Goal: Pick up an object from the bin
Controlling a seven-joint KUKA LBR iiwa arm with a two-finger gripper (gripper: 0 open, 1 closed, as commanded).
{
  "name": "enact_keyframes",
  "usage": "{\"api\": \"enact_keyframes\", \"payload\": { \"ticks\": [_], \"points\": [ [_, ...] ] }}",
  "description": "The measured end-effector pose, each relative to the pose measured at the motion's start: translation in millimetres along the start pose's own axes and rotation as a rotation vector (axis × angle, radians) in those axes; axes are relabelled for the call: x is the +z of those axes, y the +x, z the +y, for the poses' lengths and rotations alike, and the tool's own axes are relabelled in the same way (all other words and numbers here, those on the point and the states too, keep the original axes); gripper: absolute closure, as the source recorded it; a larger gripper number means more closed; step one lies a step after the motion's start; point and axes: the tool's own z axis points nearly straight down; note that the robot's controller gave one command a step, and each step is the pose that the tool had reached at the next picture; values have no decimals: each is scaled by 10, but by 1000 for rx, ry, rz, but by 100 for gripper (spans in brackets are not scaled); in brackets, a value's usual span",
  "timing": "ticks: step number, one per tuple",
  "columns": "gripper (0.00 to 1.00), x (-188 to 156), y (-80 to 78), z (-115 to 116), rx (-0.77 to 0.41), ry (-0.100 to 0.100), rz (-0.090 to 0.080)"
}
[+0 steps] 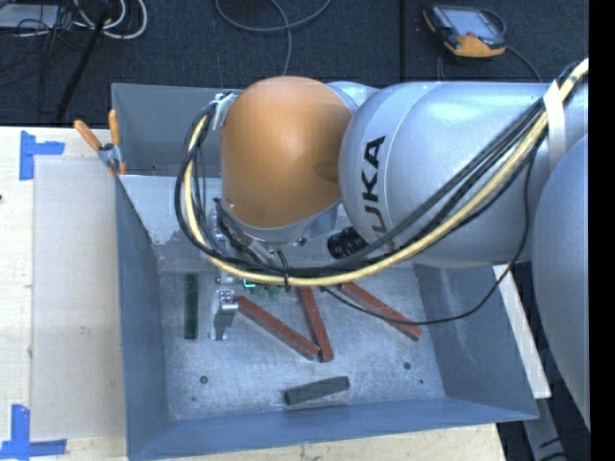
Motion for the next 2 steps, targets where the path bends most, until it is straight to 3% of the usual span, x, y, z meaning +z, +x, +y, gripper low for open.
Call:
{"api": "enact_keyframes", "payload": {
  "ticks": [1, 2],
  "points": [
    [0, -43, -17, -9, 3, -2, -7],
    [0, 510, -325, -258, -41, -4, -14]
  ]
}}
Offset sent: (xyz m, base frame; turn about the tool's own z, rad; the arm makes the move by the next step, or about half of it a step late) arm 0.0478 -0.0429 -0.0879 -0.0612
